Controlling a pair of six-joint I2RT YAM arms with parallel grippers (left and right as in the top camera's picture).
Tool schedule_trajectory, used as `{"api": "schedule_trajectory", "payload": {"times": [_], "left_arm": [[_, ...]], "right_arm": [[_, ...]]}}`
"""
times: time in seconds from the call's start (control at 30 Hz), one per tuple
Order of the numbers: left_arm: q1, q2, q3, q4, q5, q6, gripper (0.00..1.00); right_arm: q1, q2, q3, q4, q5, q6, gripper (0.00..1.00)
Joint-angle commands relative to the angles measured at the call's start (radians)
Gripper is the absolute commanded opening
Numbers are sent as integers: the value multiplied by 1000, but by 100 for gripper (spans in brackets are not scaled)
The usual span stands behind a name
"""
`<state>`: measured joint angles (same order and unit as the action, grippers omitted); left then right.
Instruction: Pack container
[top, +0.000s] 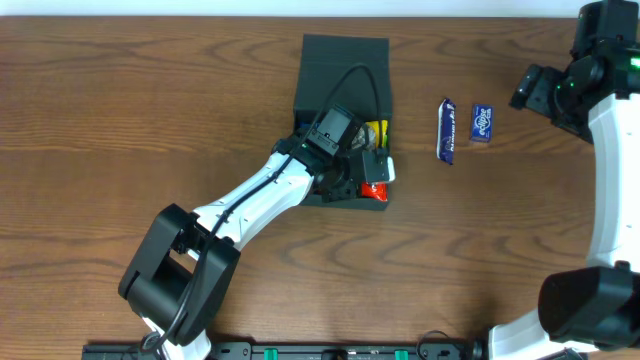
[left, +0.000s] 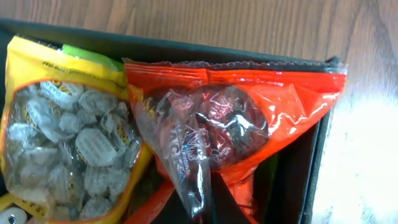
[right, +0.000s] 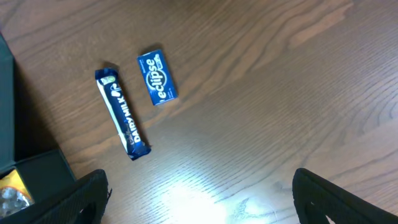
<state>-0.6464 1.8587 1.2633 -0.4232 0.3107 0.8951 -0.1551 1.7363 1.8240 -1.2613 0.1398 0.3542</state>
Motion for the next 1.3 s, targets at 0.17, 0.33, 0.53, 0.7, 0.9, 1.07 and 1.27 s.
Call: {"api": "schedule_trajectory", "payload": {"times": [0.17,0.33,0.53,0.7,0.9,1.07,1.27], "left_arm": [[-5,38,-2,-17,42,123,9],[-5,60,-2,10,46,122,9],[-5,37,-2,77,-55,62,66],[-5,-32,2,115,-112,-5,95],[-5,-140,2,114,-112,-14,95],[-2,-214,2,111,-112,-137,29],[-2,-182,2,10,-108,-240,6]], "right_arm": [[-8,-10,6,10,13,-15,94],[-8,-10,6,13,13,-15,94],[-8,-10,6,12,13,-15,94],[-8,-10,6,12,13,-15,94],[-8,-10,6,12,13,-15,94],[-8,-10,6,12,13,-15,94],[-8,-10,6,11,14,-15,94]]}}
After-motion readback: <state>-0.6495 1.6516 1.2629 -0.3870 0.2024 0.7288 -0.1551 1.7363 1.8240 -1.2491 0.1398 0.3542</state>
